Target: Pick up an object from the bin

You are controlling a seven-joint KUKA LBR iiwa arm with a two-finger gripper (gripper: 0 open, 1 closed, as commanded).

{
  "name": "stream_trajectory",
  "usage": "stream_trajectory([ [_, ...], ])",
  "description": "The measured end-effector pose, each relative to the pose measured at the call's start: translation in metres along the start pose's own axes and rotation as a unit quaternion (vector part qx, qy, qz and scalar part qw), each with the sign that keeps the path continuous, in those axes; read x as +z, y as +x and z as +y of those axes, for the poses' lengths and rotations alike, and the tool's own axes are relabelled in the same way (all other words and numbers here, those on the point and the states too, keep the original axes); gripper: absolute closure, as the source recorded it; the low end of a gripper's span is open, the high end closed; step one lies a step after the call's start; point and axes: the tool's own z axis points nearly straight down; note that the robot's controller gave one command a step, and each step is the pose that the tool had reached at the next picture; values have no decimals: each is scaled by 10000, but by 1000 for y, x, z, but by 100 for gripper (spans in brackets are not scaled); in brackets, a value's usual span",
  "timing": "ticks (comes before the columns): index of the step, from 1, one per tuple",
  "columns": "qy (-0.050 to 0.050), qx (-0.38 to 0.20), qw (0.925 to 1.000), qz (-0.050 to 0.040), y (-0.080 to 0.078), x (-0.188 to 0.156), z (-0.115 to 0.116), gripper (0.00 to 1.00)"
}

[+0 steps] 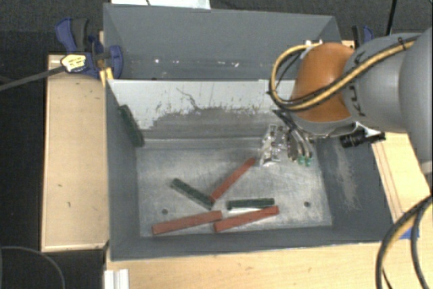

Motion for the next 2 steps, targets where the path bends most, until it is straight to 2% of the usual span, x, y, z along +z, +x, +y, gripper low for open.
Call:
stream_trajectory([
  [1, 3, -15, 10000, 1, 0, 0, 0, 0],
  [2, 3, -22, 10000, 1, 0, 0, 0, 0],
])
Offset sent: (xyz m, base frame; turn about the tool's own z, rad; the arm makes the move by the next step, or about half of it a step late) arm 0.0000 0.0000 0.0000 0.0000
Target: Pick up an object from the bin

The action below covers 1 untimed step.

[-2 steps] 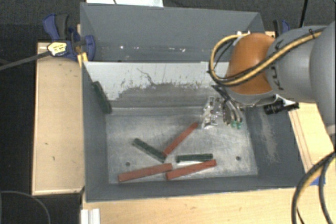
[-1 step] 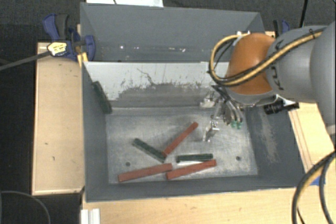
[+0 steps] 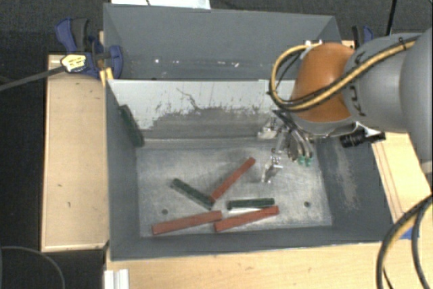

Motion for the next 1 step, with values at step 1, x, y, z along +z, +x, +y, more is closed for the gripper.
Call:
stream_trajectory([
  [1, -11, -752, 9971, -85, 12, 14, 49, 100],
])
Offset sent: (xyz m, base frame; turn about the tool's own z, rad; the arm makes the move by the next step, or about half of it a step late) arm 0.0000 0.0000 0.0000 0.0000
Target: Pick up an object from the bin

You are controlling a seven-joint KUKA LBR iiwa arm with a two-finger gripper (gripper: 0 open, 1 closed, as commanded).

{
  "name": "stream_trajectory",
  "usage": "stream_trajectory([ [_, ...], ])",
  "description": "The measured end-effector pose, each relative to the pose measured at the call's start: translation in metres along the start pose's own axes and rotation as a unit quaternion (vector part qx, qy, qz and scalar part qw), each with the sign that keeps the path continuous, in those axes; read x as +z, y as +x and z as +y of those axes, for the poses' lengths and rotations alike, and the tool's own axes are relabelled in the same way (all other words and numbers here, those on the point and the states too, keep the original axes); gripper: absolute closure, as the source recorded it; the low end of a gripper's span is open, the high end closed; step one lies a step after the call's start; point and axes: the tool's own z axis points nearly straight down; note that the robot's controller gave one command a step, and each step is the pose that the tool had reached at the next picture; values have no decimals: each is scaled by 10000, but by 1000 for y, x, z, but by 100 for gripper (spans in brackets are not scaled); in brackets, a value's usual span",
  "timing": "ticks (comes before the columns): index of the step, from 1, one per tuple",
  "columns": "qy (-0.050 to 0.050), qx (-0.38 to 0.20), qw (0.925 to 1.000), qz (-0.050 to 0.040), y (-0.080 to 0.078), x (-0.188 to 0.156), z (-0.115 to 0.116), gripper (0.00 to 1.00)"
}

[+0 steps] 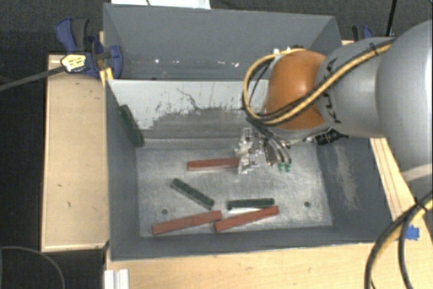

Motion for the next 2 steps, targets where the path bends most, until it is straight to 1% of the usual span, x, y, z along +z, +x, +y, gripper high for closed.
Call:
stream_trajectory([
  [1, 0, -5, 10000, 0, 0, 0, 0, 100],
  [2, -5, -22, 10000, 62, -3, -167, 42, 100],
])
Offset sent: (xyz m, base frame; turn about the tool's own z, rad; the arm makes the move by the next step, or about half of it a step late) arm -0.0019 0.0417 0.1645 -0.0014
